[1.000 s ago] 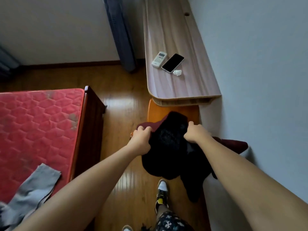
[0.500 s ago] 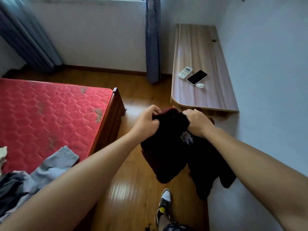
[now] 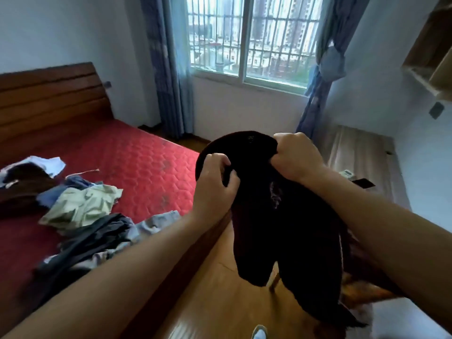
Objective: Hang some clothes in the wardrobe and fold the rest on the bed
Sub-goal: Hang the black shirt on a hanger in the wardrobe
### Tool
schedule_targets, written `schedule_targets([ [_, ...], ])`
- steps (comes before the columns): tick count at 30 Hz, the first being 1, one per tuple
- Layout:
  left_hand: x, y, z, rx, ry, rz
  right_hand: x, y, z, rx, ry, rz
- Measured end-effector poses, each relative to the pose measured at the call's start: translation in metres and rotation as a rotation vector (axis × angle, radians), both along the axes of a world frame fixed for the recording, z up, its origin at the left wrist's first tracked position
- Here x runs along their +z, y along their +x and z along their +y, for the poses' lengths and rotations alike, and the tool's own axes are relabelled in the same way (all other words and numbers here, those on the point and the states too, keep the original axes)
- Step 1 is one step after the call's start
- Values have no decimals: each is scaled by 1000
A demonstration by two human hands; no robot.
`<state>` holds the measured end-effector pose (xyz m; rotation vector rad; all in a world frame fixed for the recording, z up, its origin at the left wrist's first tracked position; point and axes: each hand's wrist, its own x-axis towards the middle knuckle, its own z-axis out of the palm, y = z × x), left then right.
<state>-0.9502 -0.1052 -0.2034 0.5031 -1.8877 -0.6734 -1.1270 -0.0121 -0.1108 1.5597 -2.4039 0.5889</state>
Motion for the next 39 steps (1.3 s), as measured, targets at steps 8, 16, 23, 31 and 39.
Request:
schedule_targets([
  [8,-28,151,-16,263,130,-284,45,185,-80,267,-85,-183],
  [16,-60,342,-104,798,459,-241,44,350,-180,608,-60,-446],
  [23,-24,565,-152,1104,218,-263,41,486,-287,920,83,-579],
  [31,46,756,-136,1249,390,-152,48,677,-367,1198,254,-461],
  [39,77,917,-112,1541,331,-401,22,865,-389,1365,312,-322],
])
